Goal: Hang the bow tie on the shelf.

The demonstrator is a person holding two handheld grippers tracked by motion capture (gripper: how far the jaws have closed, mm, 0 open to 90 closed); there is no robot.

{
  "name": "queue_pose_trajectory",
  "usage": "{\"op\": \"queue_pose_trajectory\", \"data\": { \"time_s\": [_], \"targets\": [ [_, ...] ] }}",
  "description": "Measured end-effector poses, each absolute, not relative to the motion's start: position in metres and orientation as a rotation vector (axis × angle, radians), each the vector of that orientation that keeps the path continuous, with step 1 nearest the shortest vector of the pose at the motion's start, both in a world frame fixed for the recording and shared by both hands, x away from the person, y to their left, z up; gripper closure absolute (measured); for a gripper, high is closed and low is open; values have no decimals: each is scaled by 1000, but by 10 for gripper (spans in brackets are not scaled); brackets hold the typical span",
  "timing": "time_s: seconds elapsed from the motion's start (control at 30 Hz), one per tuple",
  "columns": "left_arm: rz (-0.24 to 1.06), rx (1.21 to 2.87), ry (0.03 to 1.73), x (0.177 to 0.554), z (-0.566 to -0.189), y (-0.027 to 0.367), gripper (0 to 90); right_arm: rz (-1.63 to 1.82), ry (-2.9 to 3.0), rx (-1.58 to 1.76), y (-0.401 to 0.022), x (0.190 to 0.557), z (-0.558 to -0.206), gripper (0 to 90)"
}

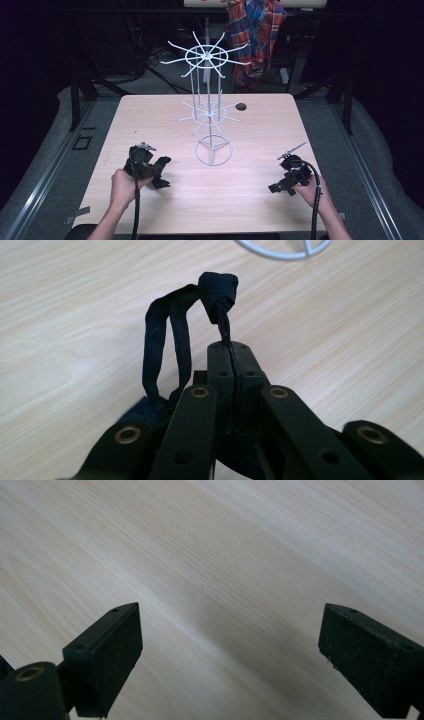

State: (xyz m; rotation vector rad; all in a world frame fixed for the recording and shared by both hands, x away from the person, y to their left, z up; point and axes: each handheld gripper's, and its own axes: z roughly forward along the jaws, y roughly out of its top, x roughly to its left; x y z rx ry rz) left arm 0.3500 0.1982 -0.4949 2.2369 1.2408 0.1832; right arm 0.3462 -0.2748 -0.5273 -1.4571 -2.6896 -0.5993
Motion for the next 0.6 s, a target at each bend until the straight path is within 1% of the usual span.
{"op": "queue_pose_trajectory", "data": {
  "time_s": [0.2,0.27,0.33,0.37,0.6],
  "targets": [
    [218,2197,1216,349,-486,203,887,-628,-2664,-1503,-273,345,-531,117],
    [229,2186,1205,349,-483,204,887,-598,-2692,-1462,-274,346,-528,116],
    [233,2178,1199,349,-481,206,887,-606,-2688,-1460,-274,346,-528,97],
    [251,2168,1198,349,-479,206,887,-610,-2682,-1453,-274,345,-528,95],
    [270,2138,1166,348,-473,208,888,-600,-2690,-1443,-275,345,-527,81]
  ]
}}
